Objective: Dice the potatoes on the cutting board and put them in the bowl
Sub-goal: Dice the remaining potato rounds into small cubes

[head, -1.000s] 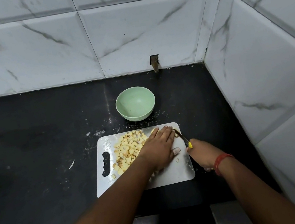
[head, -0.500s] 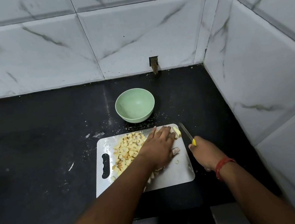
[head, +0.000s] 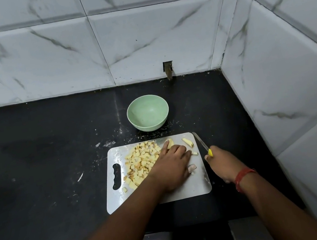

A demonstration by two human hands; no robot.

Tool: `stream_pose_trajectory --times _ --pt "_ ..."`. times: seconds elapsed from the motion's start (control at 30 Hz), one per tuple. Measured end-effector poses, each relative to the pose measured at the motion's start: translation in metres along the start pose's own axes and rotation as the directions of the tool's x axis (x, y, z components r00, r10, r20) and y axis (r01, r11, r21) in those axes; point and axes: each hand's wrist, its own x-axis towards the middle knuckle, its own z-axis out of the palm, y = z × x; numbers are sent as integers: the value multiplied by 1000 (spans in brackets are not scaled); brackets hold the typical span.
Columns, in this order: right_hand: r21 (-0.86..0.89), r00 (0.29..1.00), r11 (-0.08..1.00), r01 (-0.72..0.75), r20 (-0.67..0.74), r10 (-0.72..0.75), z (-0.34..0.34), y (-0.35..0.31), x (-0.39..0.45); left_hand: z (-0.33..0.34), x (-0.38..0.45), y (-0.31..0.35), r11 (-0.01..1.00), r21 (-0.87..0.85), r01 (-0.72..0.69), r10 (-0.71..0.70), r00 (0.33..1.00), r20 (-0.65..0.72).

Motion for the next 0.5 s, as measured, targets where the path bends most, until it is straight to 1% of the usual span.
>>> stream_pose_trajectory --times 0.07,0.13,0.27,0.37,0.5 --pt "36 1000 999 -13 -1 13 7 5 -8 6 -3 2 1000 8 -6 6 1000 -30" --pt "34 1000 999 -8 -12 8 15 10 -17 11 -5 5 1000 7 -15 15 998 -64" --pt "-30 999 999 28 -40 -29 31 16 -38 15 -12 8 1000 10 -24 25 993 -116" --pt "-72 998 996 45 -45 -48 39 18 -46 15 -15 9 1000 2 -28 29 993 -118" --pt "-133 999 991 8 -44 -14 43 17 -44 16 -17 11 999 4 -33 34 989 -141"
